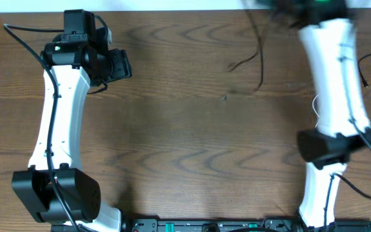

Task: Untangle cables
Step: 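Carry the black cable to the back right corner and release it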

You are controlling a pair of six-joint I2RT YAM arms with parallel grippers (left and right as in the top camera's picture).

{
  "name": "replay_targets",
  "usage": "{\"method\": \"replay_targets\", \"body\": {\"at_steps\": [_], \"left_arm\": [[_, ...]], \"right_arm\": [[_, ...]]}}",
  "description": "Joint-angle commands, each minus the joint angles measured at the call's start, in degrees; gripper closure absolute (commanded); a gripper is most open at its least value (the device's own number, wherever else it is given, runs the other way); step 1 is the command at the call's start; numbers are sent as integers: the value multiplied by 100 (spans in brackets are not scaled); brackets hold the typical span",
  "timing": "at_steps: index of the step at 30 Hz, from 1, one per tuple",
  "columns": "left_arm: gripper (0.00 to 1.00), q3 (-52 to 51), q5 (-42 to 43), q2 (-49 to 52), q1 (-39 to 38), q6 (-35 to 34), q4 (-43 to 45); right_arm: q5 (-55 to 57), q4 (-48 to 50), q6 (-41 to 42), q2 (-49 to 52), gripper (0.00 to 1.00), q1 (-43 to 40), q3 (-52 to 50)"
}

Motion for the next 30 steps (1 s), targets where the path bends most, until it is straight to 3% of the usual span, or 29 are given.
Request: {"method": "replay_targets", "body": {"at_steps": [1,8,16,21,28,30], "left_arm": [[32,-24,17,31,17,-28,-22],[32,-24,17,31,17,-28,-20],[32,-24,17,31,17,-28,-20],[32,-24,17,31,17,-28,-17],[32,-24,20,31,17,-28,-20],[32,-24,20,31,17,-28,-20]], "right_arm": [[535,337,-186,-280,99,-584,332],[787,610,-186,-297,99,-1731,236],[1132,901,-181,-278,99,-2909,-575],[192,953,-275,-278,96,-3410,-1200],[-522,710,-1185,-278,64,-3401,-1991],[-529,815,-1532,-278,60,-3351,-2319]]}}
